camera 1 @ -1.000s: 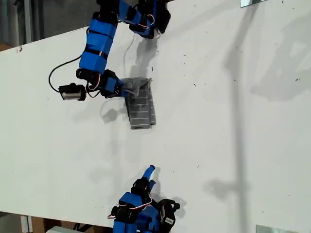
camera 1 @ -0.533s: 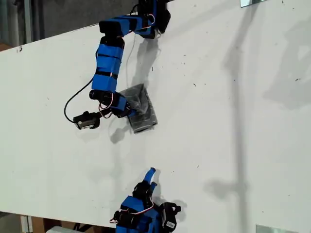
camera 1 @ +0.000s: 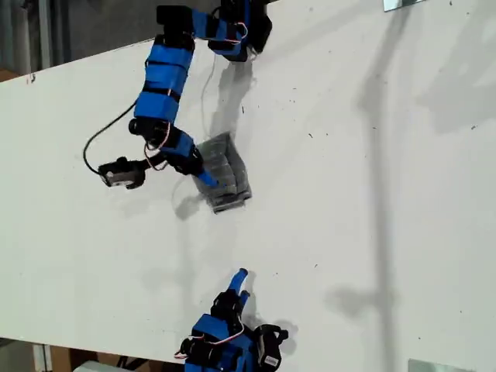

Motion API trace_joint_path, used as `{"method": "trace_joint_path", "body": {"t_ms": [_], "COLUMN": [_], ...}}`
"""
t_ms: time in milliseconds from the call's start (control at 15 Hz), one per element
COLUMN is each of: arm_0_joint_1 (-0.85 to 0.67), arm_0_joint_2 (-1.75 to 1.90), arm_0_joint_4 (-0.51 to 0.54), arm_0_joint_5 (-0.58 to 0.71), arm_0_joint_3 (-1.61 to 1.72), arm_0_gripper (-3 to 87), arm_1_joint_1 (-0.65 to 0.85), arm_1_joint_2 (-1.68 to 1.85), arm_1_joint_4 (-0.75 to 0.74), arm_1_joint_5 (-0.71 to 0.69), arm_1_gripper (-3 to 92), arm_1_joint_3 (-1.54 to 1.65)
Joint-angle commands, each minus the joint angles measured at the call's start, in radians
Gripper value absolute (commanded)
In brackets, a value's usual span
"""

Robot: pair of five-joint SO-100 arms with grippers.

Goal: Grasp corners of a square towel and fold twice.

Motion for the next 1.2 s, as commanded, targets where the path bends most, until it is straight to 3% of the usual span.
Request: {"method": "trace_joint_path", "body": {"t_ms": [0,200,333,467,600,733,867,933,1000,1067,1133], "arm_0_joint_1": [-0.025,-0.021,0.008,0.081,0.132,0.175,0.206,0.179,0.164,0.164,0.167], "arm_0_joint_2": [0.13,0.414,0.597,0.77,0.833,0.833,0.816,0.864,0.862,0.862,0.862], "arm_0_joint_4": [0.052,0.12,0.172,0.181,0.149,0.083,0.087,0.087,0.095,0.095,0.078], "arm_0_joint_5": [0.008,-0.041,-0.104,-0.129,-0.153,-0.195,-0.207,-0.081,0.124,0.413,0.515], "arm_0_joint_3": [0.017,0.167,0.278,0.391,0.451,0.537,0.537,0.535,0.531,0.531,0.534], "arm_0_gripper": [27.5,27.5,27.5,27.1,26.6,26.6,26.1,26.0,25.7,25.3,24.2], "arm_1_joint_1": [-0.018,-0.245,-0.344,-0.448,-0.514,-0.577,-0.643,-0.672,-0.68,-0.678,-0.68], "arm_1_joint_2": [0.494,0.813,1.051,1.235,1.414,1.772,1.767,1.767,1.767,1.769,1.772], "arm_1_joint_4": [-0.08,-0.351,-0.439,-0.433,-0.402,-0.238,-0.176,-0.176,-0.167,-0.156,-0.13], "arm_1_joint_5": [0.143,0.428,0.609,0.775,0.856,0.948,1.034,1.034,1.003,0.948,0.833], "arm_1_gripper": [34.1,35.6,35.3,34.5,34.5,32.6,32.1,31.6,30.5,30.5,30.0], "arm_1_joint_3": [0.402,1.057,1.335,1.476,1.585,1.701,1.717,1.715,1.703,1.701,1.7]}}
